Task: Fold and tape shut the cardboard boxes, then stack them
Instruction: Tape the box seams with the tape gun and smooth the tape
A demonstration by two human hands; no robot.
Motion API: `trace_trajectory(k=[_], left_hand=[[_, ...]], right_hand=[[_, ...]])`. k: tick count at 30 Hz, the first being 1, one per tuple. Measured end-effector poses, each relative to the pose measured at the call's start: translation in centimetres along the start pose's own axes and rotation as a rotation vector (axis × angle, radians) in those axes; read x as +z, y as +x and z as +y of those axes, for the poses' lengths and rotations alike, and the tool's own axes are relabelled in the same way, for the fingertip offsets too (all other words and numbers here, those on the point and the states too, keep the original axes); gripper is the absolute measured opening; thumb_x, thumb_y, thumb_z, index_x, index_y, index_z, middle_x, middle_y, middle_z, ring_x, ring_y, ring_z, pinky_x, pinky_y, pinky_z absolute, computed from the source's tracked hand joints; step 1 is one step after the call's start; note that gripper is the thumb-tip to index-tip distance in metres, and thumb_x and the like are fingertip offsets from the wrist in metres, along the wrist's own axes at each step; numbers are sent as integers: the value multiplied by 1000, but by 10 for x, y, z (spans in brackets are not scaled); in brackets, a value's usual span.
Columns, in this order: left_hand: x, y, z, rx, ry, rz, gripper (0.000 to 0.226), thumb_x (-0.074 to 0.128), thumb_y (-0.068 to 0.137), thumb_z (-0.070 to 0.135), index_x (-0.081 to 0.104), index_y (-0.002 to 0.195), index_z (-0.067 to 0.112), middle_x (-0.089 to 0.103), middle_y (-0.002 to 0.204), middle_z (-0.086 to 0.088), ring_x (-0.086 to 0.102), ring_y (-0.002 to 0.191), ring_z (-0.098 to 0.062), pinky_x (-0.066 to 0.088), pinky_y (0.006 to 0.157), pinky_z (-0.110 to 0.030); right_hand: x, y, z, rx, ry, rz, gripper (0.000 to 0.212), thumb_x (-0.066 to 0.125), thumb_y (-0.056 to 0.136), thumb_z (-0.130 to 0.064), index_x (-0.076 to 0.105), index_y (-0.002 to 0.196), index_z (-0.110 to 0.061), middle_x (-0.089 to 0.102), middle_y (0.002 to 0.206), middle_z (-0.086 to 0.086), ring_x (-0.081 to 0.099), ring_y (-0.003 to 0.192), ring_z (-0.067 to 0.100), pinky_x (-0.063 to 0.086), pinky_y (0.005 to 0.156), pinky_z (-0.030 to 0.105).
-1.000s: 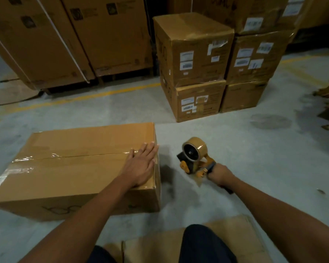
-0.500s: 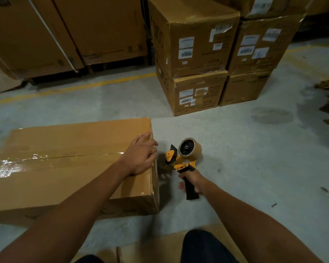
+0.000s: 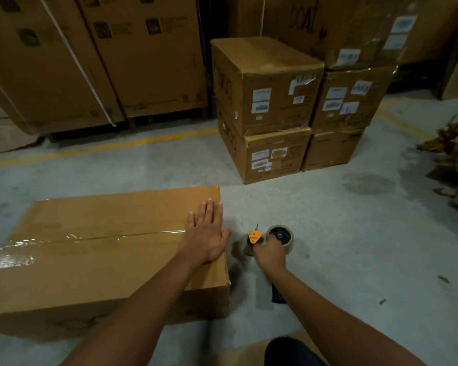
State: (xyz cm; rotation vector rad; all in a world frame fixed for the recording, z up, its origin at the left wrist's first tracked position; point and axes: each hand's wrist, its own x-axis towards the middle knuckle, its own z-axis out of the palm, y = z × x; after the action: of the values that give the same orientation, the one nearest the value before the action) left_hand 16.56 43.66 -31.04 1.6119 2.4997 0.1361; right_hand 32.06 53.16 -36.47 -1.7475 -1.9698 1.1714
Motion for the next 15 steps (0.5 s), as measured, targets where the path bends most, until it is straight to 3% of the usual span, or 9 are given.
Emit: trace_trajectory(k=[2, 4, 6, 8, 11, 15], left_hand=[[-4, -10, -4, -9, -40, -16, 75, 7, 99, 64, -14, 157, 23, -25, 161, 1, -20, 151, -21, -9, 121, -48], [-6, -23, -20, 17, 8, -22, 73, 6, 99, 60, -12, 158, 22, -21, 163, 1, -15, 152, -21, -6, 122, -48], [-9, -38, -45, -7, 67, -45, 73, 8, 98, 57, -13, 158, 21, -21, 163, 0, -15, 153, -20, -5, 122, -47], [-13, -53, -70, -83, 45, -63, 70, 10, 102, 56, -10, 159, 21, -20, 164, 1, -15, 152, -18, -4, 122, -47], [-21, -76, -101, -156, 8, -85, 67, 8, 103, 55, -10, 159, 21, -20, 164, -2, -16, 152, -18, -3, 123, -47], [-24, -99, -113, -350, -36, -72, 70, 9, 103, 53, -8, 159, 14, -19, 164, -10, -16, 152, -23, -4, 122, -51]], right_hand=[[1, -24, -48, -196, 60, 34, 41, 56, 96, -15, 56, 136, -5, 59, 137, 16, 55, 126, 33, 43, 106, 39], [14, -48, -87, -408, 27, -11, 47, 51, 97, -9, 51, 144, -10, 51, 148, 9, 46, 138, 28, 35, 113, 34], [33, -67, -106, -641, -195, -111, 52, 44, 101, -14, 41, 152, -20, 39, 158, 3, 30, 149, 24, 25, 121, 38], [44, -73, -105, -737, -520, -201, 54, 33, 107, -31, 21, 159, -22, 17, 167, 0, 7, 155, 21, 6, 125, 48], [47, -79, -100, -724, -706, -156, 76, 19, 102, -61, 7, 161, -16, -1, 169, 3, -6, 155, 23, -2, 121, 57], [78, -103, -131, -390, -730, -102, 80, 25, 100, -54, 0, 159, -7, -12, 165, 21, -16, 151, 41, -8, 112, 72]])
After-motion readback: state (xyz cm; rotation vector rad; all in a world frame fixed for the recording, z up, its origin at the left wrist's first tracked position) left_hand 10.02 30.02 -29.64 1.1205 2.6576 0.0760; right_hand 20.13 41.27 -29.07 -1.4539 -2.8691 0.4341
